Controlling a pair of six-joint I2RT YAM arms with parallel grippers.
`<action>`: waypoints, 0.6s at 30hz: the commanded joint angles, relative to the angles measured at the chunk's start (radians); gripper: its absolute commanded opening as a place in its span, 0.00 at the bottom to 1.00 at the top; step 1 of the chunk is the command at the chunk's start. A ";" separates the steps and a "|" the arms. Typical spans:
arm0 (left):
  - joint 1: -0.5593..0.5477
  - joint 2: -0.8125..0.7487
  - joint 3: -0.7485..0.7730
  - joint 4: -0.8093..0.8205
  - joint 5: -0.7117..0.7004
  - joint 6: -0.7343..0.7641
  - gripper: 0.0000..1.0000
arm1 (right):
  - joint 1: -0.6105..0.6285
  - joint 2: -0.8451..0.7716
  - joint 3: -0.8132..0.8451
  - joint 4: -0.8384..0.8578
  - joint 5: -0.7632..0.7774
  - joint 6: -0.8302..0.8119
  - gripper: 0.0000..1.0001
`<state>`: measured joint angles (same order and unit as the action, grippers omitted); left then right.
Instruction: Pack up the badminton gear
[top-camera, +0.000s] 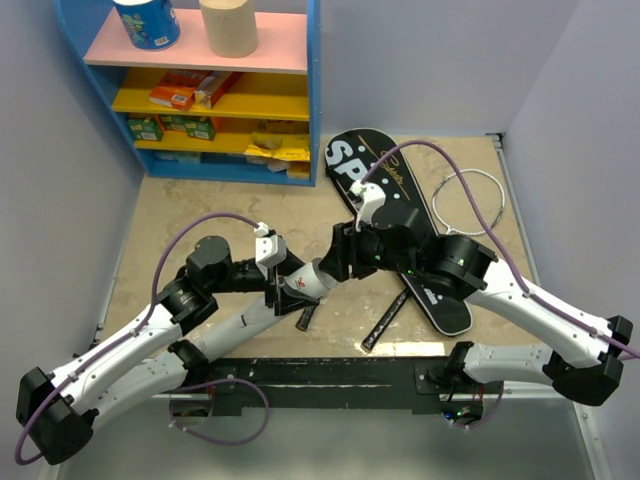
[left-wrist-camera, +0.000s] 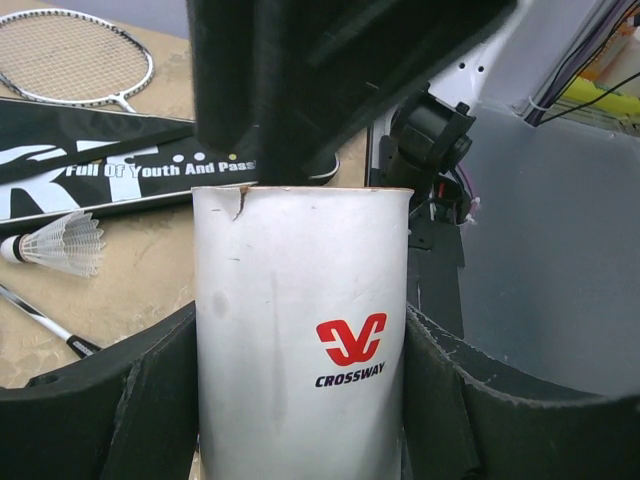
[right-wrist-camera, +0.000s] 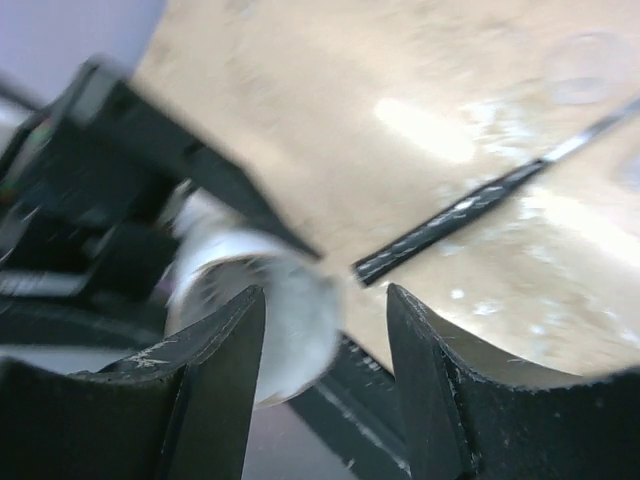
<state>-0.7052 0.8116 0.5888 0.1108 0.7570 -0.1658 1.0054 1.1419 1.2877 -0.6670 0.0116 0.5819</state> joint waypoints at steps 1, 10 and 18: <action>-0.004 -0.003 0.028 0.101 0.010 0.012 0.07 | -0.034 -0.007 0.041 -0.117 0.309 0.055 0.56; -0.004 -0.003 0.036 0.076 -0.013 0.022 0.07 | -0.238 0.038 -0.139 -0.005 0.387 0.180 0.60; -0.002 -0.003 0.042 0.058 -0.019 0.031 0.07 | -0.306 0.159 -0.321 0.191 0.396 0.358 0.65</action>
<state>-0.7071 0.8116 0.5945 0.1146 0.7433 -0.1669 0.7151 1.3071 1.0443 -0.6243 0.3740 0.8036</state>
